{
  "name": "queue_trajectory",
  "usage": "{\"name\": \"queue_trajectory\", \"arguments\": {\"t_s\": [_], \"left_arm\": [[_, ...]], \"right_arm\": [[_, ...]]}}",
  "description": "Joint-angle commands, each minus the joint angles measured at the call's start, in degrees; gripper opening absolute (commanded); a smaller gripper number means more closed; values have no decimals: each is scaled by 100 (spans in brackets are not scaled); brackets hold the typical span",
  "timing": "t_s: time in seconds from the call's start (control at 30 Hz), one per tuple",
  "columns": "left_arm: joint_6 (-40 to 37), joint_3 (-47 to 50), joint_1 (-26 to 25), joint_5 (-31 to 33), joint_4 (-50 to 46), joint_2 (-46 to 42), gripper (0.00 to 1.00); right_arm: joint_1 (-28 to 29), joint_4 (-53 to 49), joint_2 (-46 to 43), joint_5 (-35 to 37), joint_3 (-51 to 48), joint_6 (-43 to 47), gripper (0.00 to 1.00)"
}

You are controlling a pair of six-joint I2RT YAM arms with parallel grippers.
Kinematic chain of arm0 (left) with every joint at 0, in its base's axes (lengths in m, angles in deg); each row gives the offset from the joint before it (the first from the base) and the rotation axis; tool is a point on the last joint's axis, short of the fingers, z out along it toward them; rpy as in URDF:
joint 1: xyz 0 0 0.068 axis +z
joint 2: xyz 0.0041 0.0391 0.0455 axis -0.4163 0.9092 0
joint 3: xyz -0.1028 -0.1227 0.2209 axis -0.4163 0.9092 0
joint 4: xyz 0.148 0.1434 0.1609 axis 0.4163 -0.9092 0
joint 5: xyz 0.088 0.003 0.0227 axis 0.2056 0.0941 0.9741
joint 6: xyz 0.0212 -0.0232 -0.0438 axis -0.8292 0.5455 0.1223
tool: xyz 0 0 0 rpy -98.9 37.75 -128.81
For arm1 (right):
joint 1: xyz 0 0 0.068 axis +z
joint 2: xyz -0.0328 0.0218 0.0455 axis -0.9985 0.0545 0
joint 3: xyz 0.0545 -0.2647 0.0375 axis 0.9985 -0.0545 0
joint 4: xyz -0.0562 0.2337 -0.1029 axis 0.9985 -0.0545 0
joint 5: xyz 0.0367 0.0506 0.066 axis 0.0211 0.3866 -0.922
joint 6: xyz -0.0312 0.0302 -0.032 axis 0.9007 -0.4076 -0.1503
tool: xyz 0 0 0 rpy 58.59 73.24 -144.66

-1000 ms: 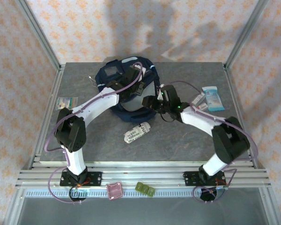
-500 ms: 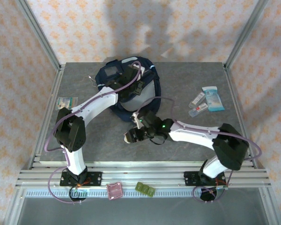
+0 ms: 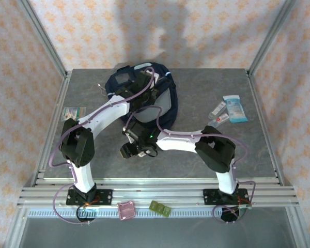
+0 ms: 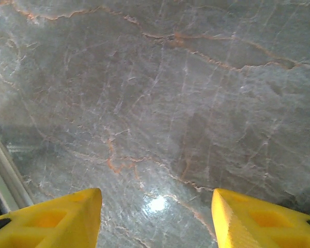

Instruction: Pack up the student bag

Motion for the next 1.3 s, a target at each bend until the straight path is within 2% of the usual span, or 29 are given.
{"name": "queue_trajectory", "arguments": {"t_s": [0.0, 0.3, 0.47, 0.57, 0.7, 0.83, 1.0, 1.13, 1.27], "left_arm": [[44, -95, 99, 32, 277, -205, 0], [113, -34, 100, -55, 374, -196, 0], [173, 11, 104, -87, 383, -196, 0], [182, 11, 101, -137, 367, -196, 0], [197, -5, 104, -153, 361, -218, 0], [226, 46, 100, -176, 436, -240, 0], [263, 70, 100, -232, 445, -214, 0], [272, 72, 106, -258, 462, -214, 0], [301, 64, 104, -292, 497, -205, 0]], "right_arm": [[-107, -669, -141, 560, -298, -232, 58], [-805, -847, -1430, 1175, -1876, -495, 57], [-1228, -1157, -1867, 1732, -2112, -534, 58], [-1257, -1385, -2342, 1945, -2049, -776, 59], [-1265, -2119, -2762, 2443, -1897, -1851, 79], [-1286, -2633, -2998, 2201, -1996, -3041, 92], [-1531, -2704, -3428, 1801, -2385, -3902, 99], [-1986, -2434, -3820, 1481, -2756, -4399, 100], [-2650, -1830, -3870, 697, -3087, -4851, 100]]}}
